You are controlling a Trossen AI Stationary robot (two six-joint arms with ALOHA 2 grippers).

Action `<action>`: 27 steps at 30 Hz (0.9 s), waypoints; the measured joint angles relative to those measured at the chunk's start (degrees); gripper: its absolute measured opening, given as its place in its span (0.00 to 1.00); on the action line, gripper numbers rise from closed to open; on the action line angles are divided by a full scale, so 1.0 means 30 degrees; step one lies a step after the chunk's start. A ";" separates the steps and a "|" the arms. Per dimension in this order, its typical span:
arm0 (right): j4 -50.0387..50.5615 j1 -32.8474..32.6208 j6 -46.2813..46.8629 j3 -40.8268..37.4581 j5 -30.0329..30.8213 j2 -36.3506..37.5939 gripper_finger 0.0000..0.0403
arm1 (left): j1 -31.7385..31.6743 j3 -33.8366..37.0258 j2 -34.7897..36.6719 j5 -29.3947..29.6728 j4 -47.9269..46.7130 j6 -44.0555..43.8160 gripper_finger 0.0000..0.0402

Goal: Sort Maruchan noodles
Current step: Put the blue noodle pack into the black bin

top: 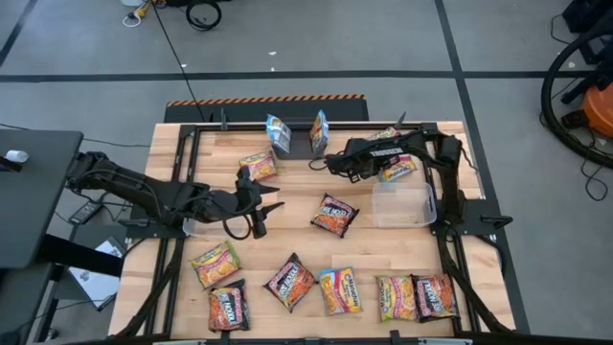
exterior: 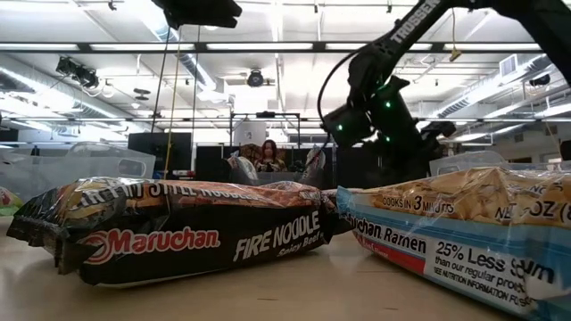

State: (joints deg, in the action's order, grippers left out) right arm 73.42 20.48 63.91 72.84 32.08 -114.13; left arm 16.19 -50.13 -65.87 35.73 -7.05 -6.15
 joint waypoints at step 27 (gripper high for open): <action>0.2335 -0.1034 0.3328 0.0103 0.1089 -0.1085 0.03 | 0.0000 0.0001 0.0090 -0.0016 -0.0908 -0.0014 0.45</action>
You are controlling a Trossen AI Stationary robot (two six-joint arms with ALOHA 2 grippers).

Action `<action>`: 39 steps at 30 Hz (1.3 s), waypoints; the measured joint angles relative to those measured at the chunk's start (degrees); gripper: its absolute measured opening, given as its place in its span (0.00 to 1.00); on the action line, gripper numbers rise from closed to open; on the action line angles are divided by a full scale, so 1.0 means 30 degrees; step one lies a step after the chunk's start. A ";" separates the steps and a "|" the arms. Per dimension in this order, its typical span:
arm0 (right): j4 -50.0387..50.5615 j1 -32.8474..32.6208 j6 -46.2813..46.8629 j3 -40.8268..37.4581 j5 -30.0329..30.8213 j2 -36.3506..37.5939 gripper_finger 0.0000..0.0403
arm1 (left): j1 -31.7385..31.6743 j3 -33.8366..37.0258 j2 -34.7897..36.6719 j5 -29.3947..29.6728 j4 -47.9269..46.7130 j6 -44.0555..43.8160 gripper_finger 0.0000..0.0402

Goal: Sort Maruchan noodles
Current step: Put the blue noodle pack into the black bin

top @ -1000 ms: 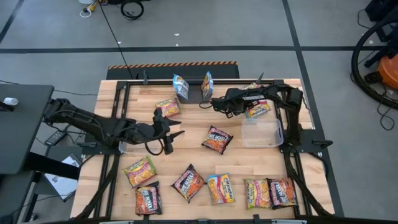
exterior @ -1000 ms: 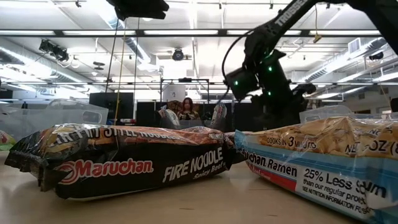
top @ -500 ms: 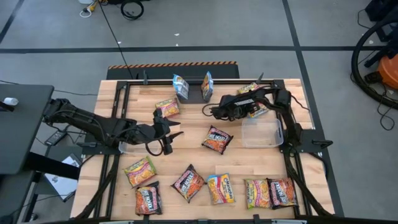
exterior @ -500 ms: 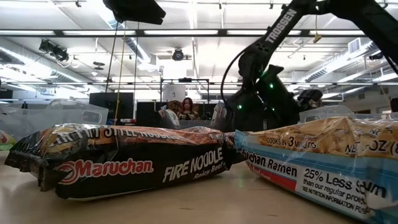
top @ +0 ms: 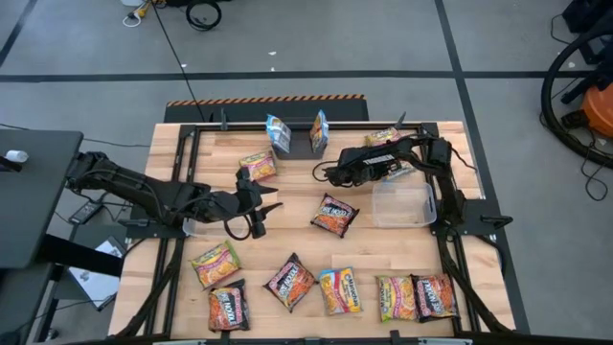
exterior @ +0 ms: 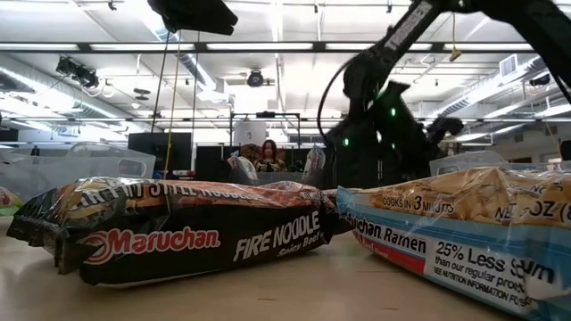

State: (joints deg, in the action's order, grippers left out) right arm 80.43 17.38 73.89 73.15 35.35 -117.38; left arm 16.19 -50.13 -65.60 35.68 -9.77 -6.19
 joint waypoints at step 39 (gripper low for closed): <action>-2.0043 0.3087 -0.7138 0.6629 -1.0223 0.2204 0.01 | 0.0197 -0.0044 0.4784 -0.1492 -0.7878 -0.4248 0.45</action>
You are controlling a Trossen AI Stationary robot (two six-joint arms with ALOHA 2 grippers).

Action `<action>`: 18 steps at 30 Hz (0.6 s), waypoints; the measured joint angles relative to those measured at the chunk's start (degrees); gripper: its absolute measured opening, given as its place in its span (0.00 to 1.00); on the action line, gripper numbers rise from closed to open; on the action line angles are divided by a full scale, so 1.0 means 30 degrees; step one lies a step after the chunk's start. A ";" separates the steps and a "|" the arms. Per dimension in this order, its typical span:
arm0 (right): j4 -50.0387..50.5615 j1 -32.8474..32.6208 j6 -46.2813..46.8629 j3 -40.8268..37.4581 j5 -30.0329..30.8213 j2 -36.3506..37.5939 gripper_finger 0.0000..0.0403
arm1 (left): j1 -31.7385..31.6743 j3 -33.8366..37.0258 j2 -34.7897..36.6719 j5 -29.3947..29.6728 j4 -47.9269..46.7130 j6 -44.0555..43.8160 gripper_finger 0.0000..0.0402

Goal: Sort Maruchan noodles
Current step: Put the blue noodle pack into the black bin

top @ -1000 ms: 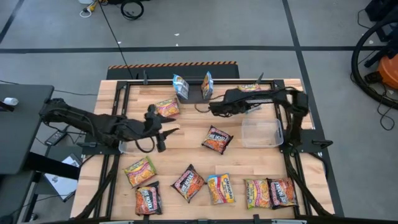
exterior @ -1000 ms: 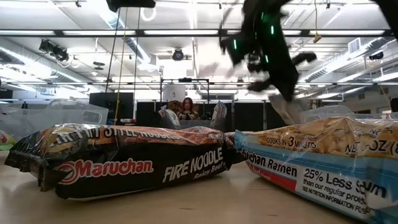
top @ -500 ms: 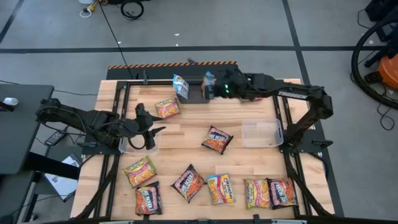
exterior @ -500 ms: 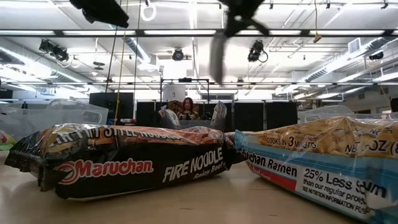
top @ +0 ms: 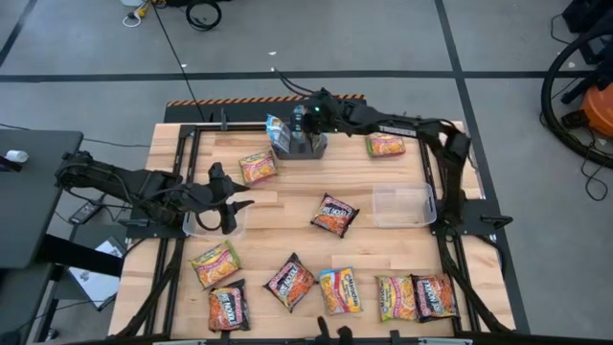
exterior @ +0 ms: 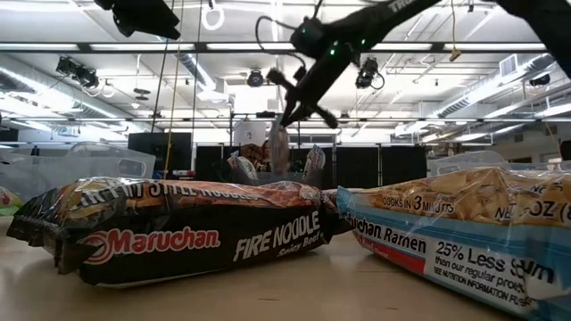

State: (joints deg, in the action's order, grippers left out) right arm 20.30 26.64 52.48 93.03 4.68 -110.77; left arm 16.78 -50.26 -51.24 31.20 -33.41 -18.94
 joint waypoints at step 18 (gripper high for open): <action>-0.2258 -0.0085 0.0170 0.0015 -0.2382 -0.2541 0.02 | -0.0029 0.0000 -0.0029 0.0036 0.0204 0.0058 0.45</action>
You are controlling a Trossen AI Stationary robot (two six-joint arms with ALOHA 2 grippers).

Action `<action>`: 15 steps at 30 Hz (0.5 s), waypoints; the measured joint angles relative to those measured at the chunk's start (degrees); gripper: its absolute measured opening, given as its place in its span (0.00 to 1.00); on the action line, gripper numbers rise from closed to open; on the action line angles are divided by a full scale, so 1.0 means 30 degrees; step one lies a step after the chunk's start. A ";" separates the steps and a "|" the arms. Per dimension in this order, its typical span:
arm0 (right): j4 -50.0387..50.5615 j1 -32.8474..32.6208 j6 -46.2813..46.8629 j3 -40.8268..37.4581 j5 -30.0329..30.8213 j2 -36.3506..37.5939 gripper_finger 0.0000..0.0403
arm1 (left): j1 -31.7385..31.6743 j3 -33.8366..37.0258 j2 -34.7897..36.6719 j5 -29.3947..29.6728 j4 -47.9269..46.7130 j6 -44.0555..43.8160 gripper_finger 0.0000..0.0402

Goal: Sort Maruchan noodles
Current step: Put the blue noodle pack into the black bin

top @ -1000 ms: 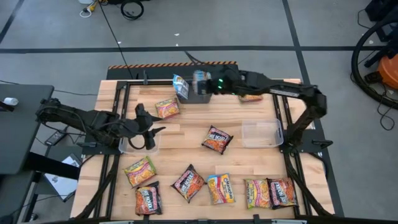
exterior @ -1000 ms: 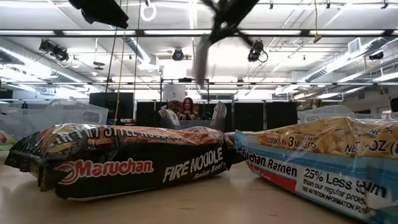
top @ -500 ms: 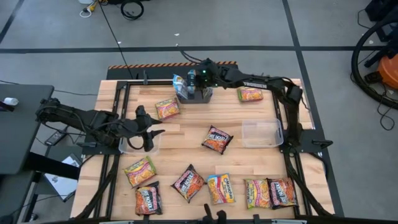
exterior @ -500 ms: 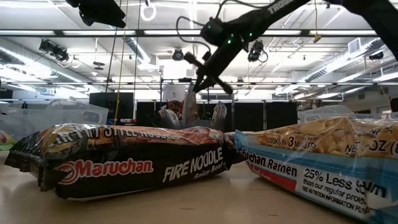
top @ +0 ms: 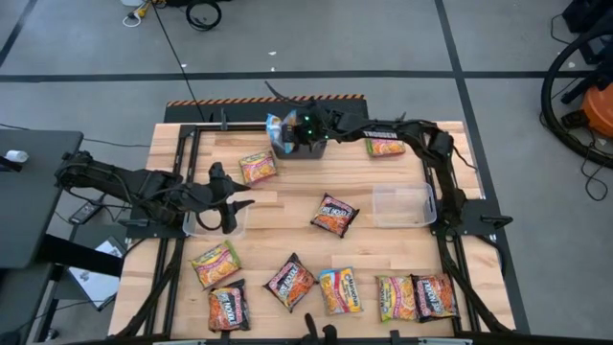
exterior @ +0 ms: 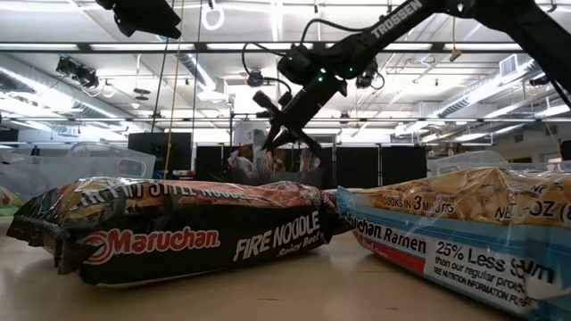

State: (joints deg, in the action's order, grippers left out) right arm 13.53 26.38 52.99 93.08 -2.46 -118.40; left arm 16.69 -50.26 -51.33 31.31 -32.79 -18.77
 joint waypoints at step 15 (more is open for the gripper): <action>0.1315 0.0096 0.2052 0.0000 0.0004 0.1049 0.02 | 0.0077 -0.0015 0.0000 0.0044 0.0145 0.0381 0.45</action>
State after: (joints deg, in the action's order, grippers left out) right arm 17.47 26.67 59.15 93.08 -2.45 -115.25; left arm 16.92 -50.30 -51.33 31.44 -32.36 -17.62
